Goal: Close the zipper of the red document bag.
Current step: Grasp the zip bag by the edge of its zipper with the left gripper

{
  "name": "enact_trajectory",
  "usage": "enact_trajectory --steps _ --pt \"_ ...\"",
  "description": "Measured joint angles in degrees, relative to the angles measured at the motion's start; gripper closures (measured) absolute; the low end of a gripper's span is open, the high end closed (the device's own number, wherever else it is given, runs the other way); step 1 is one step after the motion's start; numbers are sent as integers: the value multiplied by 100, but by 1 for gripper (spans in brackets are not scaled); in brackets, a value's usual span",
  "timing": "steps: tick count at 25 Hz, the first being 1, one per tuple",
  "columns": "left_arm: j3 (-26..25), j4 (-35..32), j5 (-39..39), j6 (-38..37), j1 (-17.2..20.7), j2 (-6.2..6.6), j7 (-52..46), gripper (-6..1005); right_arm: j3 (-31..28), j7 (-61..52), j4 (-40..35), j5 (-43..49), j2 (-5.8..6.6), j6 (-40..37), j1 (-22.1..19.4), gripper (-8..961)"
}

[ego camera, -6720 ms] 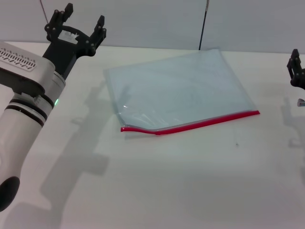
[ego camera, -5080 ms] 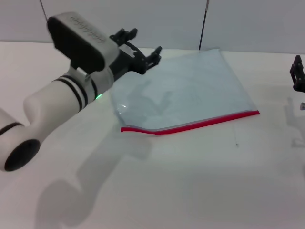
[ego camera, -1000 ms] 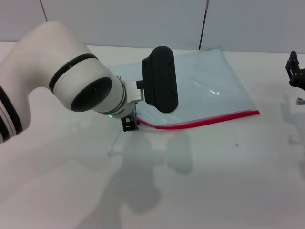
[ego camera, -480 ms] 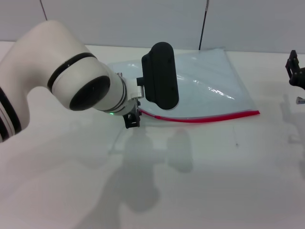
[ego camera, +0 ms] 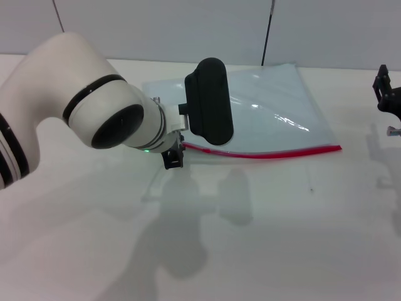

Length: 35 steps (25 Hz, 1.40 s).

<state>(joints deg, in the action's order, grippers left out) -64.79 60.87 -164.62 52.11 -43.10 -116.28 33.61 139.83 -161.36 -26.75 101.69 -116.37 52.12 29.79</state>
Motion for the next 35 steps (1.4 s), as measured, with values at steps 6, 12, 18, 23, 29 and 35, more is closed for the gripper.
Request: enact_trajectory --steps 6,12,18,23,29,35 --pt "1 17 0 -89 5 6 -203 889 0 0 -104 0 3 8 -1 350" --pt "-35 226 0 -300 141 9 -267 922 -1 0 -137 0 11 52 -7 350" --pt "-258 897 -1 -524 496 46 -247 945 -281 40 -243 0 25 58 -24 354" --pt "-451 1626 0 -622 847 56 -140 945 -824 54 -623 -54 32 55 -232 358" --pt "-813 2357 0 -695 1342 16 183 945 -1507 405 -1645 -18 189 -633 -515 364" --pt "-944 2797 0 -891 1560 10 218 945 -2158 1453 -3114 90 453 -1808 -1023 369"
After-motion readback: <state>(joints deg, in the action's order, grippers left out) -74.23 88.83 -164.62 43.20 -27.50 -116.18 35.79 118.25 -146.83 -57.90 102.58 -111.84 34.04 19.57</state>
